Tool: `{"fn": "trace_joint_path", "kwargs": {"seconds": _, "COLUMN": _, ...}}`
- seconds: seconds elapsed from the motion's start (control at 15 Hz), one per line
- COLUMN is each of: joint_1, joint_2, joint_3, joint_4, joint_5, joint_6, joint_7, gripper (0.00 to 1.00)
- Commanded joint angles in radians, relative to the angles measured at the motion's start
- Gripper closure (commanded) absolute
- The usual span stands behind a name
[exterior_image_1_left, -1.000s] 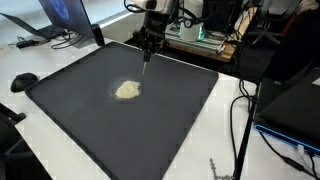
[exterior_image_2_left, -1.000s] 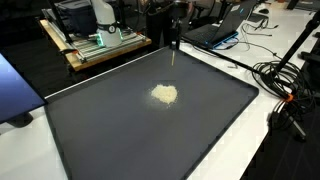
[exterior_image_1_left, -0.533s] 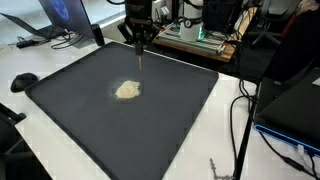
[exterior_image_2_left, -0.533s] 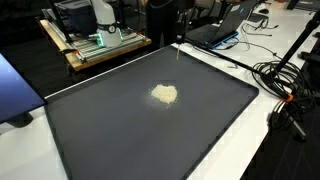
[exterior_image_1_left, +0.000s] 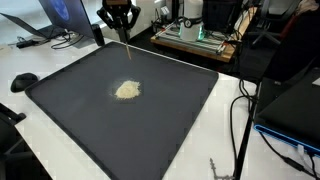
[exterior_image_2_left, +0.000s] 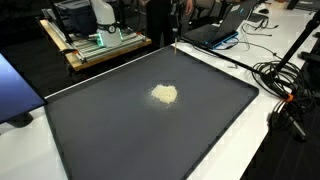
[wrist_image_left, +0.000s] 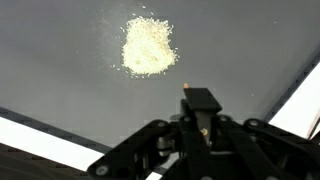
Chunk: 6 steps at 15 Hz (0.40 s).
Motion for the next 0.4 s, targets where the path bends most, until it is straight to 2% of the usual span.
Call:
{"fn": "trace_joint_path", "kwargs": {"seconds": 0.0, "joint_1": -0.014, "joint_2": -0.033, "joint_3": -0.019, "joint_4": -0.003, "joint_5": 0.061, "joint_6": -0.052, "joint_7": -0.066, "gripper": 0.97}}
{"fn": "trace_joint_path", "kwargs": {"seconds": 0.33, "joint_1": -0.021, "joint_2": -0.047, "joint_3": -0.036, "joint_4": -0.014, "joint_5": 0.101, "joint_6": -0.064, "joint_7": -0.129, "gripper": 0.97}}
